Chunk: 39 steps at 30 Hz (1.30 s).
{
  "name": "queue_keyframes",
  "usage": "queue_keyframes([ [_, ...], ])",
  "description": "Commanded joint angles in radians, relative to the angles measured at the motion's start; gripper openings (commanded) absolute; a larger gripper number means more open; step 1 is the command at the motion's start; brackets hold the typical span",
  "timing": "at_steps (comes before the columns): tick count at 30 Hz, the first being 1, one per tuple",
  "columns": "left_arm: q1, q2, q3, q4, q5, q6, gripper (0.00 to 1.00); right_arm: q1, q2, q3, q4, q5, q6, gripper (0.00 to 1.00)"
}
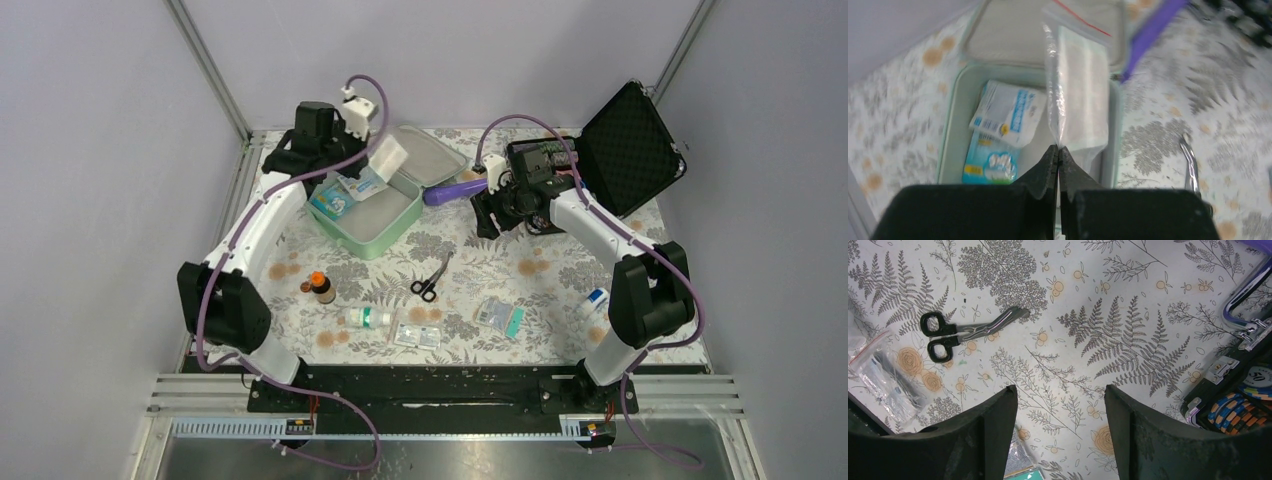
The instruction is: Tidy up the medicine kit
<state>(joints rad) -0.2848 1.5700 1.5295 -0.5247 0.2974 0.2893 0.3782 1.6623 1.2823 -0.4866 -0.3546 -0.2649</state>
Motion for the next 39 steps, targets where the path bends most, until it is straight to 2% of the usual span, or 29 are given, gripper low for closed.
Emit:
queue_keyframes([
  [1, 0.082, 0.063, 0.046, 0.061, -0.262, -0.416, 0.0, -0.005, -0.015, 0.055, 0.015, 0.028, -0.038, 0.71],
  [5, 0.116, 0.112, 0.018, 0.017, -0.374, -0.568, 0.0, -0.006, 0.022, 0.097, 0.016, 0.037, -0.055, 0.72],
  [11, 0.123, 0.201, -0.045, 0.001, -0.469, -0.692, 0.0, -0.007, 0.094, 0.184, 0.015, 0.027, -0.052, 0.72],
  [16, 0.148, 0.257, -0.023, -0.053, -0.555, -0.796, 0.0, -0.006, 0.096, 0.191, 0.016, 0.026, -0.045, 0.72],
  [27, 0.155, 0.315, -0.003, -0.095, -0.588, -0.874, 0.0, -0.006, 0.066, 0.153, 0.014, 0.041, -0.059, 0.72],
  [39, 0.134, 0.228, -0.093, -0.118, -0.646, -1.007, 0.0, -0.007, 0.041, 0.126, 0.004, 0.039, -0.068, 0.72],
])
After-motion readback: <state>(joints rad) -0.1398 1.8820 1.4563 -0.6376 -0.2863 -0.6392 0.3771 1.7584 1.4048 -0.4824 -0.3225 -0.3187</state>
